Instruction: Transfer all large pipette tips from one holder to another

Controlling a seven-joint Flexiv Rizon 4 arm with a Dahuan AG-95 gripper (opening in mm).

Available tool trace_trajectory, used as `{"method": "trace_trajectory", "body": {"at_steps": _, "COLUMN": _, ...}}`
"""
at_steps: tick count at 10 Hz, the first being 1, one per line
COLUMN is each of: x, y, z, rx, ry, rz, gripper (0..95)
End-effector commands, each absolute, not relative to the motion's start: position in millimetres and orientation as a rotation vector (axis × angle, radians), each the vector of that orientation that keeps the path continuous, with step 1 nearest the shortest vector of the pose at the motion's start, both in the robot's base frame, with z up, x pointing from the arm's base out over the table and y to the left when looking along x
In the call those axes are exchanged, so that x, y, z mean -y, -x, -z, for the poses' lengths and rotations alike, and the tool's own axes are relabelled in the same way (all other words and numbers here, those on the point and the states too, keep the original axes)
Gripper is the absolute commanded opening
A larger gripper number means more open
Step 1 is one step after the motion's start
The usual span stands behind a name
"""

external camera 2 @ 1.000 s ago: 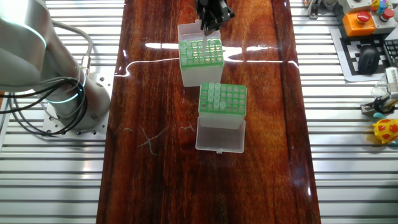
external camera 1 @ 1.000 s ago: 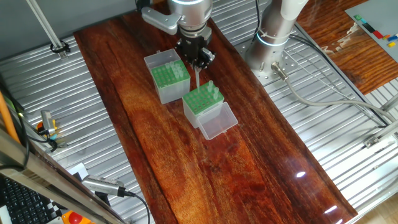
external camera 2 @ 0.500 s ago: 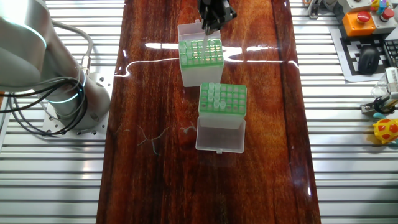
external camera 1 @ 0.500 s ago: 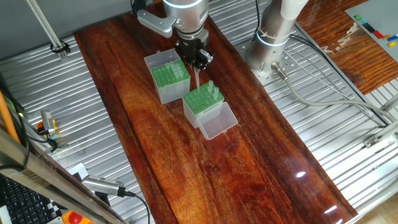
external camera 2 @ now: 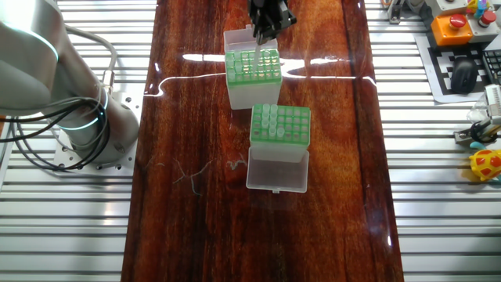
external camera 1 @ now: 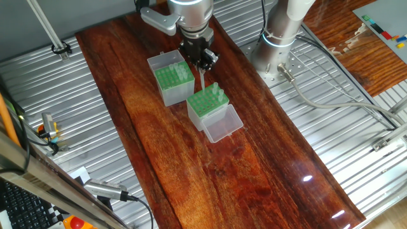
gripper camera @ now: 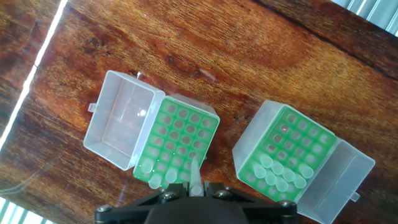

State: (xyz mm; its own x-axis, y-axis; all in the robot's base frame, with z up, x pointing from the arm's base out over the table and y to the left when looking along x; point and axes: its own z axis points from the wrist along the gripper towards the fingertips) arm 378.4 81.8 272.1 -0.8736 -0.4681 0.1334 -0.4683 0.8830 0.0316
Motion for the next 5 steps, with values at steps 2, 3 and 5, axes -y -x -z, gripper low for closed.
{"method": "trace_trajectory", "body": {"at_steps": 2, "x": -81.1, "y": -378.0, "z": -272.3, "rx": 2.917, "ry": -0.723, "rz": 0.000, "gripper": 0.0}}
{"method": "trace_trajectory", "body": {"at_steps": 3, "x": -80.9, "y": -377.9, "z": -272.4, "rx": 2.917, "ry": -0.724, "rz": 0.000, "gripper": 0.0}}
{"method": "trace_trajectory", "body": {"at_steps": 5, "x": -79.2, "y": -374.5, "z": -278.2, "rx": 2.919, "ry": -0.728, "rz": 0.011, "gripper": 0.0}}
